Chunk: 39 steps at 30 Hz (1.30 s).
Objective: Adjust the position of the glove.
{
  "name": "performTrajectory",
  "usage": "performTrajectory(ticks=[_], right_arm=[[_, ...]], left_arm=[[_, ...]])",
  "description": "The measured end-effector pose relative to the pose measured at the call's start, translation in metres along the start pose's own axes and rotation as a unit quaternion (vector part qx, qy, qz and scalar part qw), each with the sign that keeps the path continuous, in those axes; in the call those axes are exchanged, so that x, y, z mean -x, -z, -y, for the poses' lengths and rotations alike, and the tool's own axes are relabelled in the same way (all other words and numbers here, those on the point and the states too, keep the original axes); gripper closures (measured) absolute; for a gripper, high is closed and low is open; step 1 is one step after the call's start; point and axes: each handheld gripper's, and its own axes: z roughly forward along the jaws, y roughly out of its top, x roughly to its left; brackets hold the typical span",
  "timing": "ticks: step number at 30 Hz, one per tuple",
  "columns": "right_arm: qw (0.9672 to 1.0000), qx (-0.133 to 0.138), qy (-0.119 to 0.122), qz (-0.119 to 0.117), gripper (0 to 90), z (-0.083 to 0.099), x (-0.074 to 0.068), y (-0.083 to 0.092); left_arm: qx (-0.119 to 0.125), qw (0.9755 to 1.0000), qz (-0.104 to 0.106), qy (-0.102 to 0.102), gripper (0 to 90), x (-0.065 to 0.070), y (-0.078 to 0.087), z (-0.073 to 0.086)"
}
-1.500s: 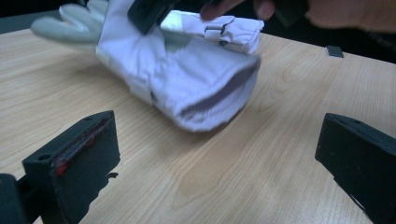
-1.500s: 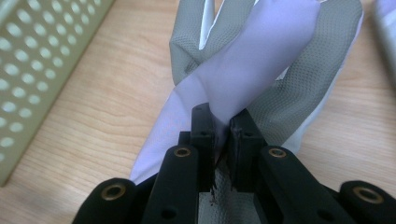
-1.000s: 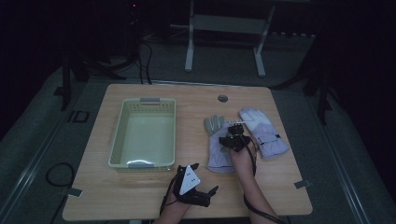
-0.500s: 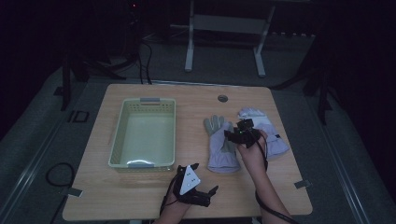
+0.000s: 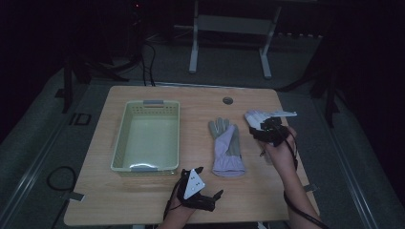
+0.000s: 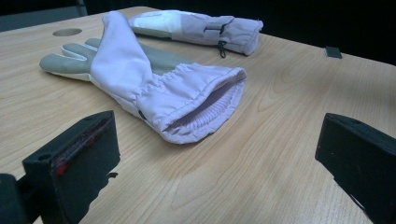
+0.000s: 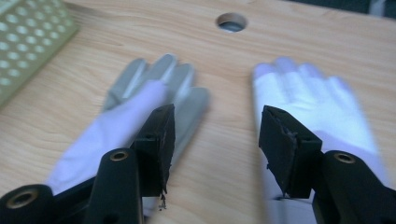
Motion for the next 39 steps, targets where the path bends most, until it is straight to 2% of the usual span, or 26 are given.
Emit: performTrajectory(ticks=[3,6,8,12,16,18,22,26,30,34,39], right_arm=[[1.0,0.002,0.0,0.003,45.6,0.003,0.015,0.003],[0.9999,0.0,-0.013,0.006,44.9,0.006,0.034,0.005],[0.9996,-0.004,-0.022,0.019,45.0,0.008,0.046,0.005],[0.9987,-0.016,-0.044,0.02,43.4,0.014,0.068,0.002],[0.9977,-0.03,-0.059,0.014,41.7,0.019,0.084,-0.005],[0.9974,-0.035,-0.061,0.015,41.4,0.02,0.089,-0.009],[0.9972,-0.041,-0.063,-0.004,40.2,0.019,0.096,-0.019],[0.9967,-0.05,-0.062,-0.018,40.1,0.018,0.097,-0.03],[0.9958,-0.063,-0.063,-0.022,39.4,0.02,0.099,-0.04],[0.9941,-0.077,-0.072,-0.026,43.7,0.026,0.104,-0.055],[0.9921,-0.086,-0.08,-0.043,46.3,0.039,0.108,-0.069]], left_arm=[[0.0,1.0,0.0,0.0,0.0,0.0,0.0,0.0],[-0.001,1.0,0.0,0.0,0.0,0.0,0.0,0.0],[-0.001,1.0,0.0,0.001,0.0,0.0,0.0,0.0],[-0.002,1.0,0.0,0.0,0.0,0.0,0.0,0.0],[-0.002,1.0,-0.001,0.0,0.0,0.0,0.0,0.0],[-0.002,1.0,-0.001,0.0,0.0,-0.001,0.0,0.0],[-0.002,1.0,0.0,0.001,0.0,-0.001,0.0,0.0],[-0.002,1.0,0.0,0.002,0.0,-0.001,0.0,0.0],[-0.002,1.0,0.0,0.002,0.0,-0.001,0.0,0.0],[-0.003,1.0,0.0,0.002,0.0,-0.001,0.0,0.0],[-0.003,1.0,0.0,0.001,0.0,-0.001,0.0,0.0]])
